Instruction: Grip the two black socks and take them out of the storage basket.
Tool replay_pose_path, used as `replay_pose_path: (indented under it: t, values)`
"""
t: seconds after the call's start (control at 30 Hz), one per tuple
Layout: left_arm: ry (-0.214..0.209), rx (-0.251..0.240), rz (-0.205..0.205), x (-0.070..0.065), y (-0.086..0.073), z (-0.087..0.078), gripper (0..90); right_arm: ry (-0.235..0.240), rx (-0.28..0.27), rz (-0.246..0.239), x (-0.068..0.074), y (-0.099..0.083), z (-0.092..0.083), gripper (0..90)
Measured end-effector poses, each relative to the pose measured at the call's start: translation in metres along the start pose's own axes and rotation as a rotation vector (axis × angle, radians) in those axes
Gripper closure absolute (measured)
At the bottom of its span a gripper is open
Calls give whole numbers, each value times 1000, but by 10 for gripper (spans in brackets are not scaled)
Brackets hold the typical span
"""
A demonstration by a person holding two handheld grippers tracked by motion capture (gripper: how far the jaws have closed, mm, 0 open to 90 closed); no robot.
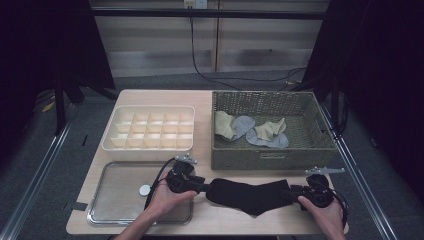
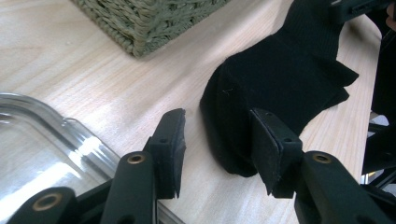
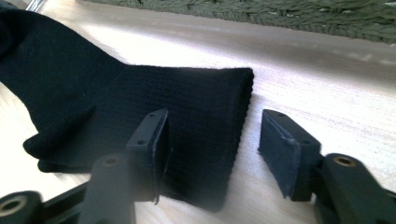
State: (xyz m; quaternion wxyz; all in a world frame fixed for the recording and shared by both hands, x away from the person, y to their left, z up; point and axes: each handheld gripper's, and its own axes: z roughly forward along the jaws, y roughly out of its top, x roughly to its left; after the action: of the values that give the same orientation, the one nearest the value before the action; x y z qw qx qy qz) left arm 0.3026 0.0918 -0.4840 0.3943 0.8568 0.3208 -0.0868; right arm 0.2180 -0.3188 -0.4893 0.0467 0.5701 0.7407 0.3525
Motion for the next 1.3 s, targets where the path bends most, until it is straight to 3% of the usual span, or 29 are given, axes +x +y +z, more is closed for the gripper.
replay_pose_path:
  t: [0.03, 0.07, 0.17, 0.37, 0.6, 0.83, 0.97, 1.2, 1.3]
  values:
    - [11, 1, 5, 0, 0, 1, 563, -2, -5, 12, 0, 0, 0, 386]
    - [-6, 13, 3, 0, -1, 1, 571, -13, -8, 17, 0, -1, 1, 376]
    - [5, 20, 0, -1, -2, 5, 571, -30, -13, 5, 1, -1, 2, 391]
    - [11, 49, 26, -6, -3, 12, 598, -11, 1, -7, 7, -2, 5, 650]
    - [-10, 52, 26, -6, -4, 15, 601, 54, -18, 46, 3, -2, 3, 785]
    - [-15, 37, -2, -3, -4, 10, 582, 117, -77, 66, 2, 4, -7, 816]
    - [-23, 42, 5, -3, -3, 8, 570, 142, -98, 69, 3, 8, -13, 821]
    - [-11, 53, 10, -3, 0, 1, 558, 148, -107, 64, 6, 12, -18, 823]
    - [-18, 10, -16, -1, -2, -3, 559, 148, -111, 56, 8, 13, -22, 824]
